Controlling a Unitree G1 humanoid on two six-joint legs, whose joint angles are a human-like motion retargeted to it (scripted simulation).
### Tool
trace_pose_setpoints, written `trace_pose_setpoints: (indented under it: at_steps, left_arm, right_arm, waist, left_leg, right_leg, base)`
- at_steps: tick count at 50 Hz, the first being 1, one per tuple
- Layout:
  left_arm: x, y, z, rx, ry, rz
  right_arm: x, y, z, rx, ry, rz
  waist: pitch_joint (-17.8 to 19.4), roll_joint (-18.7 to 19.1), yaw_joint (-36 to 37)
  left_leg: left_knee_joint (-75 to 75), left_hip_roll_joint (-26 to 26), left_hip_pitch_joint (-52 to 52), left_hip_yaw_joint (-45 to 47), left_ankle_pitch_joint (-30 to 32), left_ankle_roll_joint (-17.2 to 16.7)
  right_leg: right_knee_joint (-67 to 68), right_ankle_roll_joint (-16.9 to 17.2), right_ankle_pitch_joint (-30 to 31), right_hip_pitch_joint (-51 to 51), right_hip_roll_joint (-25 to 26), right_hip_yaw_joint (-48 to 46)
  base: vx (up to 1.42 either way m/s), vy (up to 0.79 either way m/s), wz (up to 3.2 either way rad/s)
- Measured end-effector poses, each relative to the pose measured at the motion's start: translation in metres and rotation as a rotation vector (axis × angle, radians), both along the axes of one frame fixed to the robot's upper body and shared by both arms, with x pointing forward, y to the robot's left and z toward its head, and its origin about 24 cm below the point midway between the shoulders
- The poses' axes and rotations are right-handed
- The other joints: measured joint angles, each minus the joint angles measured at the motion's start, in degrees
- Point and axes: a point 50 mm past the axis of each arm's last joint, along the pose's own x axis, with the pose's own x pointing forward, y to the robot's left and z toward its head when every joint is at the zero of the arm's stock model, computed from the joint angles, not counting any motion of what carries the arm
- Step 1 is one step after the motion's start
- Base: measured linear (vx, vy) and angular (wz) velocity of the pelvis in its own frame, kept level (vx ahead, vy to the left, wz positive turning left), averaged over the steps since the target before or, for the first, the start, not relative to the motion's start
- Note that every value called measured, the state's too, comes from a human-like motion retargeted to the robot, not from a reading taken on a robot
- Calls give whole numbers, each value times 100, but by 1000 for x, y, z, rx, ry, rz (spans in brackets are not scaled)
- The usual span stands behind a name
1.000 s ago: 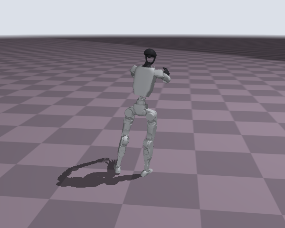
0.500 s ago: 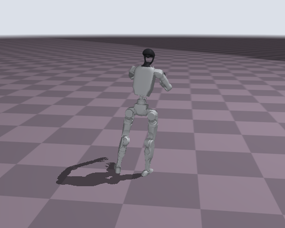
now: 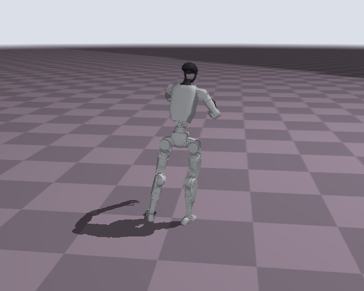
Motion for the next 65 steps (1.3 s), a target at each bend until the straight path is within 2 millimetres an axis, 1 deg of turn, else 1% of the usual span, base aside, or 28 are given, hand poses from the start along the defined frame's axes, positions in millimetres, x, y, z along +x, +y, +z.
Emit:
trace_pose_setpoints:
  at_steps: [3,5,6,10,13,15,16,17,19,22,25,27,29,33,35,36,38,40,45,47,49,50,52,55,57,59,62,65]
  left_arm:
    - [-1,3,-6,18,10,1]
    - [-1,3,-11,25,29,1]
    - [0,1,-14,26,42,1]
    - [4,-3,-18,28,78,-2]
    - [6,-8,-18,39,91,-10]
    - [9,-10,-15,45,95,-13]
    - [10,-11,-14,43,101,-15]
    - [11,-12,-14,41,108,-15]
    - [13,-13,-14,31,124,-11]
    - [16,-7,-10,10,134,14]
    - [16,6,-5,-14,123,57]
    - [15,17,-4,-26,111,89]
    - [12,28,-2,-36,103,113]
    - [3,46,-1,-30,89,125]
    - [-2,51,-4,-17,86,115]
    - [-4,52,-7,-11,90,107]
    - [-7,52,-14,0,103,90]
    - [-8,49,-22,7,127,74]
    - [-3,30,-36,36,182,26]
    - [-1,18,-40,58,195,-1]
    - [2,7,-42,74,207,-25]
    - [4,1,-44,79,216,-35]
    - [7,-7,-47,81,235,-46]
    - [11,-13,-50,72,255,-39]
    - [12,-9,-48,60,246,-17]
    - [12,-2,-46,41,225,9]
    - [10,8,-42,12,187,39]
    - [5,18,-37,1,159,48]
  right_arm:
    - [-5,-4,1,-1,-20,-17]
    - [2,0,12,-22,-70,-39]
    - [9,5,21,-34,-100,-50]
    - [49,29,67,-84,-204,-98]
    - [86,40,103,-148,-204,-180]
    - [109,40,125,-196,-162,-256]
    - [119,37,132,-212,-122,-292]
    - [127,33,137,-220,-79,-325]
    - [138,22,139,-211,9,-368]
    - [142,13,133,-191,61,-387]
    - [131,14,116,-194,-14,-368]
    - [111,14,96,-182,-88,-330]
    - [85,11,73,-152,-131,-270]
    - [32,-3,30,-84,-105,-144]
    - [16,-7,18,-55,-77,-101]
    - [13,-7,16,-47,-73,-91]
    - [13,-4,18,-39,-82,-84]
    - [22,1,29,-42,-112,-93]
    - [67,24,82,-123,-204,-147]
    - [89,29,100,-167,-183,-186]
    - [112,29,114,-184,-109,-225]
    - [122,27,118,-181,-55,-243]
    - [137,20,119,-143,64,-255]
    - [145,13,108,-88,176,-250]
    - [141,15,95,-72,169,-236]
    - [129,19,75,-62,123,-216]
    - [92,18,40,-39,43,-175]
    - [45,2,5,-11,30,-132]
  waist:
    - [-55,38,-29]
    - [-106,84,39]
    - [-132,115,99]
    - [-168,264,365]
    - [-182,373,608]
    - [-156,429,747]
    - [-149,442,808]
    - [-146,452,866]
    - [-142,446,943]
    - [-88,396,939]
    - [-12,322,812]
    - [43,281,688]
    - [89,249,567]
    - [134,221,386]
    - [107,223,367]
    - [70,227,398]
    - [-19,243,500]
    - [-122,269,667]
    - [-306,334,1186]
    - [-358,323,1362]
    - [-383,290,1478]
    - [-398,266,1521]
    - [-414,197,1535]
    - [-403,69,1417]
    - [-386,8,1288]
    - [-368,-58,1127]
    - [-331,-173,861]
    - [-259,-298,601]
  left_leg:
    - [-1,-16,12,0,-22,17]
    - [8,-47,23,17,-32,42]
    - [17,-67,26,33,-33,55]
    - [63,-131,29,103,-4,81]
    - [105,-146,-9,153,61,69]
    - [141,-155,-49,166,115,65]
    - [166,-162,-79,165,141,66]
    - [192,-171,-113,163,167,67]
    - [253,-195,-192,148,208,71]
    - [322,-256,-301,95,253,87]
    - [284,-347,-357,24,300,119]
    - [172,-408,-345,-32,347,134]
    - [31,-449,-325,-78,394,139]
    - [-179,-443,-299,-123,433,119]
    - [-183,-402,-315,-100,396,99]
    - [-183,-384,-315,-67,378,90]
    - [-183,-360,-301,15,342,71]
    - [-183,-353,-269,122,312,48]
    - [-141,-424,-155,400,237,-19]
    - [-9,-492,-160,474,138,-19]
    - [123,-601,-167,522,26,5]
    - [179,-670,-168,539,-29,24]
    - [256,-844,-156,545,-131,71]
    - [315,-1120,-104,496,-255,138]
    - [318,-1145,-71,446,-281,126]
    - [318,-1143,-41,380,-300,119]
    - [333,-1122,-10,248,-336,136]
    - [349,-1106,16,96,-373,168]
  right_leg:
    - [72,0,-33,-30,-29,10]
    - [92,0,-38,-39,-65,42]
    - [83,0,-30,-39,-83,67]
    - [-7,0,31,-11,-128,169]
    - [-126,0,112,14,-122,233]
    - [-190,0,160,34,-124,256]
    - [-212,0,179,40,-133,261]
    - [-232,0,197,45,-144,265]
    - [-250,0,215,52,-185,267]
    - [-220,0,195,73,-287,251]
    - [-146,0,132,111,-417,224]
    - [-80,0,71,145,-489,197]
    - [-17,0,16,167,-533,181]
    - [98,0,-63,165,-529,203]
    - [135,0,-73,138,-496,262]
    - [142,0,-67,122,-479,311]
    - [147,0,-50,93,-452,421]
    - [130,0,-22,73,-437,549]
    - [0,0,65,115,-484,834]
    - [-70,0,103,161,-578,908]
    - [-118,0,132,212,-724,958]
    - [-134,0,144,236,-811,978]
    - [-109,0,149,273,-1021,996]
    - [60,-1,112,291,-1331,994]
    - [240,-96,75,231,-1338,981]
    - [433,-164,30,147,-1298,973]
    - [647,-182,-35,24,-1188,976]
    - [665,-113,-70,-41,-1045,992]
  base:
    - [0,0,0]
    - [0,0,0]
    - [0,0,0]
    - [0,0,0]
    - [-4,-3,-6]
    - [-6,-5,-4]
    - [-5,-4,1]
    - [0,0,0]
    - [0,0,0]
    - [0,2,5]
    - [3,10,14]
    - [5,13,13]
    - [6,14,6]
    - [6,13,-12]
    - [5,13,-36]
    - [5,14,-47]
    - [4,15,-55]
    - [3,16,-61]
    - [0,18,-53]
    - [0,24,-30]
    - [0,30,-14]
    - [1,35,-1]
    - [2,37,11]
    - [3,36,27]
    - [3,21,26]
    - [4,14,28]
    - [6,9,34]
    - [6,4,39]
